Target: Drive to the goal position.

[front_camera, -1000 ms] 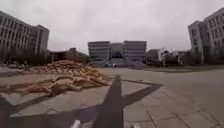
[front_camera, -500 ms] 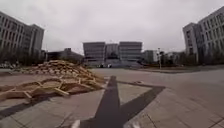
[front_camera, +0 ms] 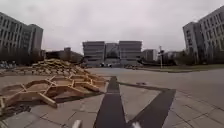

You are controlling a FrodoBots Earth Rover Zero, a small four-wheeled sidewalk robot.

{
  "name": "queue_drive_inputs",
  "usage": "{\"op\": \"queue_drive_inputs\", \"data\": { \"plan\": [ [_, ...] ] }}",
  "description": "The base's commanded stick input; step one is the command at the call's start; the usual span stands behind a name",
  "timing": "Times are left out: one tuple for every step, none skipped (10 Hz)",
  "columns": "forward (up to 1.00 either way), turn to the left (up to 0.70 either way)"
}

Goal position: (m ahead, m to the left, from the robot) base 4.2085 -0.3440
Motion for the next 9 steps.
{"op": "queue_drive_inputs", "data": {
  "plan": [
    [1.0, 0.0],
    [1.0, 0.0],
    [1.0, 0.0],
    [1.0, 0.0],
    [1.0, -0.01],
    [1.0, -0.06],
    [1.0, -0.11],
    [1.0, -0.16],
    [1.0, -0.2]
  ]
}}
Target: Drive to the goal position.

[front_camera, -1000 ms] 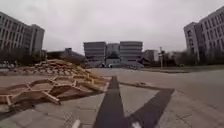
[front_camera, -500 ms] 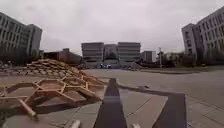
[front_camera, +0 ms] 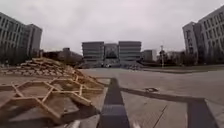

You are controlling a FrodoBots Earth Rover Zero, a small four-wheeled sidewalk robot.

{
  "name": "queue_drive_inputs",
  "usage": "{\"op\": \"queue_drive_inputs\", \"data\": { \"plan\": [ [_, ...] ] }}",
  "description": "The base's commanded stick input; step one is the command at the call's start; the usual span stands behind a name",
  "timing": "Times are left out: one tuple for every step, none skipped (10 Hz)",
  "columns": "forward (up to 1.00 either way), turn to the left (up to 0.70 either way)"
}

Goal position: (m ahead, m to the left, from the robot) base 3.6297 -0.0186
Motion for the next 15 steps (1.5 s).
{"op": "queue_drive_inputs", "data": {
  "plan": [
    [1.0, -0.25],
    [1.0, -0.3],
    [1.0, -0.3],
    [1.0, -0.3],
    [1.0, -0.3],
    [1.0, -0.29],
    [1.0, -0.3],
    [1.0, -0.3],
    [1.0, -0.3],
    [1.0, -0.3],
    [1.0, -0.3],
    [0.84, -0.13],
    [0.74, 0.0],
    [0.85, 0.0],
    [0.97, 0.0]
  ]
}}
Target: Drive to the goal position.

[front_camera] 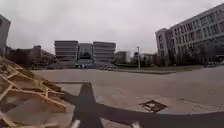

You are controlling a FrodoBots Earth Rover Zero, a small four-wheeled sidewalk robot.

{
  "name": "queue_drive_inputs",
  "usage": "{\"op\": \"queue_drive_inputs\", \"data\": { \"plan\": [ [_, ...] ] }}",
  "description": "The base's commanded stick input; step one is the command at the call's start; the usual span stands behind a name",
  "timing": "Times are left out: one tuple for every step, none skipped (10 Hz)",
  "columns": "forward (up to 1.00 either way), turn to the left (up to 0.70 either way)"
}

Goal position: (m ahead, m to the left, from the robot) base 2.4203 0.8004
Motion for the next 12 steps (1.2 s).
{"op": "queue_drive_inputs", "data": {
  "plan": [
    [1.0, 0.14],
    [1.0, 0.3],
    [1.0, 0.4],
    [1.0, 0.4],
    [1.0, 0.4],
    [1.0, 0.4],
    [1.0, 0.4],
    [1.0, 0.4],
    [1.0, 0.32],
    [1.0, 0.14],
    [1.0, 0.0],
    [1.0, 0.0]
  ]
}}
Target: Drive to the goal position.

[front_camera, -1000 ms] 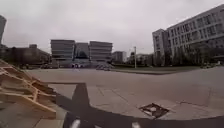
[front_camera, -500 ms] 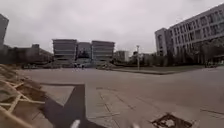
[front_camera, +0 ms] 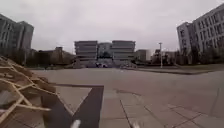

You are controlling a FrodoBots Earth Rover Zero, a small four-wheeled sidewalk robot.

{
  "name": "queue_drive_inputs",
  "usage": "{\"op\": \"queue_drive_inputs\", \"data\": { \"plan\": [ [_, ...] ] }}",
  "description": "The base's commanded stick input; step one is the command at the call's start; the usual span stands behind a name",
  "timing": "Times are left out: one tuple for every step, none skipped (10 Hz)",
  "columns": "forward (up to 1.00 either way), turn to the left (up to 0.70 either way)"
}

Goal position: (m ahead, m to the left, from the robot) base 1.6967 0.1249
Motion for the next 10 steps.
{"op": "queue_drive_inputs", "data": {
  "plan": [
    [1.0, 0.0],
    [1.0, 0.0],
    [1.0, 0.0],
    [1.0, -0.12],
    [1.0, -0.31],
    [1.0, -0.33],
    [1.0, -0.33],
    [1.0, -0.31],
    [1.0, -0.15],
    [1.0, -0.06]
  ]
}}
